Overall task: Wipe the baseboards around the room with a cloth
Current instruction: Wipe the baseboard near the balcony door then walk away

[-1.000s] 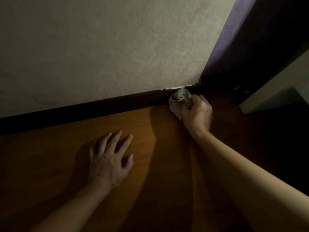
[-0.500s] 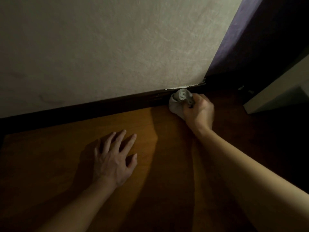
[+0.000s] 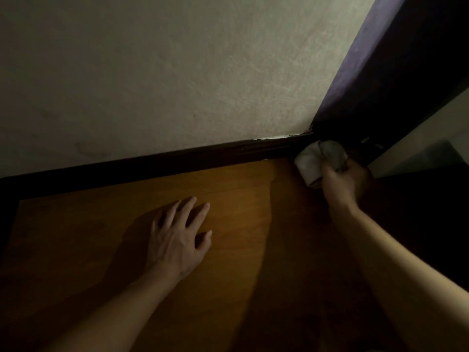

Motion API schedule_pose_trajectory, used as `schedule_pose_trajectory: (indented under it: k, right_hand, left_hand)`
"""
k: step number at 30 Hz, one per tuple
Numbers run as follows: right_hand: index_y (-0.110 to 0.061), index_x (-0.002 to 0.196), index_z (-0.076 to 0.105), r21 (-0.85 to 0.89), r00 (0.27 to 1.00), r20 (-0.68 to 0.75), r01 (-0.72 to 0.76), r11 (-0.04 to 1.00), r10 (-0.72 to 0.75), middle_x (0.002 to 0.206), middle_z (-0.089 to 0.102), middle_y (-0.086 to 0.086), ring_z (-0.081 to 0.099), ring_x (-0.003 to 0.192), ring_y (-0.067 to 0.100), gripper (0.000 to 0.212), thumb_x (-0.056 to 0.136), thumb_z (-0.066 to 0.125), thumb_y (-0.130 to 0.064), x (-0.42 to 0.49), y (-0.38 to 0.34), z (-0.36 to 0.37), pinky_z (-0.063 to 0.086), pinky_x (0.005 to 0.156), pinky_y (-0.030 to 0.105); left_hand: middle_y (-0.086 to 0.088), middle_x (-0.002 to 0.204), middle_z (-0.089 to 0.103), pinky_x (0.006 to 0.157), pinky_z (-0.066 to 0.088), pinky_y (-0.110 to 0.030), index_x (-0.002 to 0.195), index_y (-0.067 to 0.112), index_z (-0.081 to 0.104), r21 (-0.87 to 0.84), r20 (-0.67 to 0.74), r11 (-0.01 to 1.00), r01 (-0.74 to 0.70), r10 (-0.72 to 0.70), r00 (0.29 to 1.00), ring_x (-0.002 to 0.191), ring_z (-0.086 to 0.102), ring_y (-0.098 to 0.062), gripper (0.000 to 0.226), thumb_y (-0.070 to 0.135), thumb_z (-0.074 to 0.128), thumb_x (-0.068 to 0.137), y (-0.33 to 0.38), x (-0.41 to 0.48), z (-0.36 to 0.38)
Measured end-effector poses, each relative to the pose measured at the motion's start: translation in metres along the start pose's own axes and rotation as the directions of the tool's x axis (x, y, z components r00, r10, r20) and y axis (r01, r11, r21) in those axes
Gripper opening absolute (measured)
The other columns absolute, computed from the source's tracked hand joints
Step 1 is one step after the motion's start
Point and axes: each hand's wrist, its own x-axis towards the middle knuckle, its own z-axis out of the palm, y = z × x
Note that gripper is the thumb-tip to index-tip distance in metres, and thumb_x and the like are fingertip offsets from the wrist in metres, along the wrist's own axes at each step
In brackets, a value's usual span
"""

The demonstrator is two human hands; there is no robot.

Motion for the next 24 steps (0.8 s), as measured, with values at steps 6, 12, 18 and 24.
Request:
schedule_pose_trajectory:
  k: [6, 12, 18, 24]
  right_hand:
    - [-0.033, 0.102, 0.068, 0.250, 0.893, 0.441, -0.221, 0.943, 0.093, 0.099, 0.075, -0.006, 0.072, 0.092, 0.012, 0.022, 0.081, 0.074, -0.037, -0.066, -0.011, 0.027, 0.059, 0.081, 0.036]
    - [-0.014, 0.109, 0.069, 0.346, 0.753, 0.644, -0.440, 0.829, 0.131, 0.098, 0.076, 0.010, 0.074, 0.090, 0.029, 0.025, 0.087, 0.074, -0.026, -0.108, -0.054, 0.051, 0.060, 0.073, 0.040]
    - [-0.009, 0.104, 0.070, 0.304, 0.722, 0.672, -0.473, 0.827, 0.166, 0.095, 0.075, 0.013, 0.074, 0.087, 0.029, 0.026, 0.084, 0.076, -0.024, -0.140, -0.134, 0.039, 0.061, 0.069, 0.040]
    - [-0.021, 0.077, 0.075, 0.203, 0.794, 0.590, -0.322, 0.925, 0.147, 0.075, 0.074, 0.002, 0.074, 0.071, 0.022, 0.023, 0.073, 0.084, -0.042, -0.174, -0.267, -0.030, 0.061, 0.058, 0.042]
  left_hand:
    - [0.004, 0.164, 0.027, 0.115, 0.029, -0.051, 0.156, 0.041, 0.026, -0.025, -0.096, 0.999, -0.035, 0.032, 0.995, 0.145, 0.032, -0.027, 0.074, 0.070, 0.034, 0.089, 0.010, -0.007, -0.018]
    - [-0.005, 0.152, 0.045, 0.112, 0.036, -0.050, 0.144, 0.029, 0.050, -0.018, -0.173, 1.000, -0.003, 0.000, 0.985, 0.137, 0.044, -0.028, 0.071, 0.065, 0.038, 0.084, 0.006, -0.004, -0.054]
    - [-0.005, 0.153, 0.045, 0.110, 0.038, -0.052, 0.146, 0.026, 0.050, -0.158, -0.227, 0.979, 0.127, -0.161, 0.961, 0.138, 0.044, -0.028, 0.070, 0.065, 0.049, 0.088, -0.005, -0.021, -0.129]
    - [-0.006, 0.154, 0.045, 0.113, 0.035, -0.055, 0.151, 0.026, 0.045, -0.150, -0.237, 0.970, 0.189, -0.221, 0.946, 0.142, 0.041, -0.029, 0.073, 0.062, 0.048, 0.088, -0.006, -0.081, -0.265]
